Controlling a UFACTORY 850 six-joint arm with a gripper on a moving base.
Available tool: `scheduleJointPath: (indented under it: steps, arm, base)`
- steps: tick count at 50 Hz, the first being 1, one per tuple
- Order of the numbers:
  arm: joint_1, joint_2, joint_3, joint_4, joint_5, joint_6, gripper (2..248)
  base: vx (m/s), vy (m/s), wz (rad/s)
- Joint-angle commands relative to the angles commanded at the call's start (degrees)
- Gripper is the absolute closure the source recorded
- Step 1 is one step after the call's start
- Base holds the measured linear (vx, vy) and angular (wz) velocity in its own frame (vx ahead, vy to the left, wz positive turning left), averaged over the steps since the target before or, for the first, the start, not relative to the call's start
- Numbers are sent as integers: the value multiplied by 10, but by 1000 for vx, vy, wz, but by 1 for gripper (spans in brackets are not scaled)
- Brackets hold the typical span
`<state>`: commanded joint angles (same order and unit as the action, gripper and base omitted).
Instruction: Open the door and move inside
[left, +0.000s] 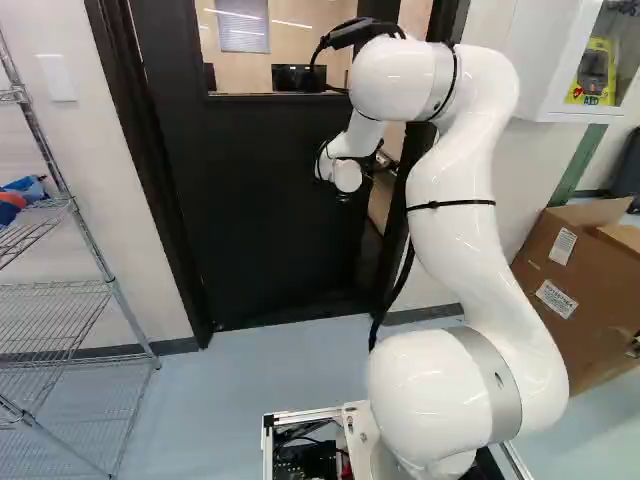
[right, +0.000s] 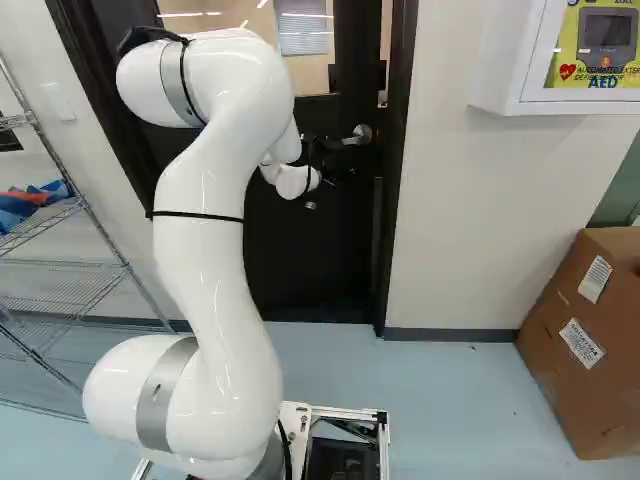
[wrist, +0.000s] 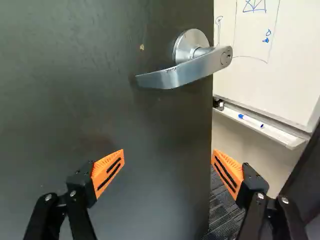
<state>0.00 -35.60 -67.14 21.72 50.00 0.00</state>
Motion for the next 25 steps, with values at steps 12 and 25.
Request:
scheduleJointPath:
  steps: [12, 25]
  arm:
    - [7, 33, 44, -28, -3, 0, 3]
    - [18, 69, 91, -73, -9, 0, 3]
  base:
    - [0, 0, 0]
    - [0, 0, 0]
